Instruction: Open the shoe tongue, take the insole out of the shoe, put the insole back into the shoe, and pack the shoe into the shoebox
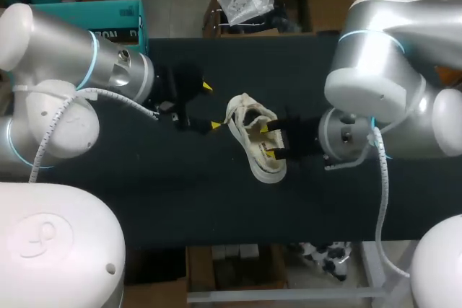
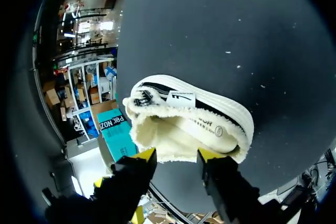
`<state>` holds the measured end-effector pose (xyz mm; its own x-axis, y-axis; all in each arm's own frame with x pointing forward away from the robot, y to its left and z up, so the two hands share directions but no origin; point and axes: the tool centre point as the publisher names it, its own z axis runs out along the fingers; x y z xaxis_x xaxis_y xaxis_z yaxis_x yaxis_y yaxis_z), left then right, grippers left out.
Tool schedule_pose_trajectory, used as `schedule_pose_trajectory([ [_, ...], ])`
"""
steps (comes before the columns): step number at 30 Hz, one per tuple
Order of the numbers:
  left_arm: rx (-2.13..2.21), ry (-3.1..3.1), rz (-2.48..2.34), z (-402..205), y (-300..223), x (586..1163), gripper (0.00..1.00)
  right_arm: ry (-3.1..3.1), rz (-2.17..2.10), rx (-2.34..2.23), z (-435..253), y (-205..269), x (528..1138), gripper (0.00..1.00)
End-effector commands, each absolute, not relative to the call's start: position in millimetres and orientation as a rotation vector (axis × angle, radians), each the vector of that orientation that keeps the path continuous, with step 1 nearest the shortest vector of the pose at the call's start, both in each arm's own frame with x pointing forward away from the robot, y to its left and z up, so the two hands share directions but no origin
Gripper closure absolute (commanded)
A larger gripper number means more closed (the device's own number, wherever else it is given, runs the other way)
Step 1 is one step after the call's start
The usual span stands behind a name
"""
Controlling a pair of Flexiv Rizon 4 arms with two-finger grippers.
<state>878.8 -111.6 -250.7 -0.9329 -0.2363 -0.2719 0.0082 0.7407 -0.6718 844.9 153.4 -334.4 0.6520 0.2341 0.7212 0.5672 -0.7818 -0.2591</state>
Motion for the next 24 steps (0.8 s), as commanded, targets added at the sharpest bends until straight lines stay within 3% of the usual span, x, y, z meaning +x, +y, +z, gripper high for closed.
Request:
schedule_pose_trajectory([
  [1,-0.314,2.646,-0.872,-247,-115,879,0.00,-0.701,-0.837,-2.232,-318,142,848,0.00],
  [8,-0.354,2.618,-0.632,-242,-111,878,0.00,-0.734,-0.847,-2.133,-303,137,851,0.00],
  [24,-0.336,2.632,-0.647,-243,-113,877,0.00,-0.743,-0.852,-2.053,-299,132,851,0.00],
])
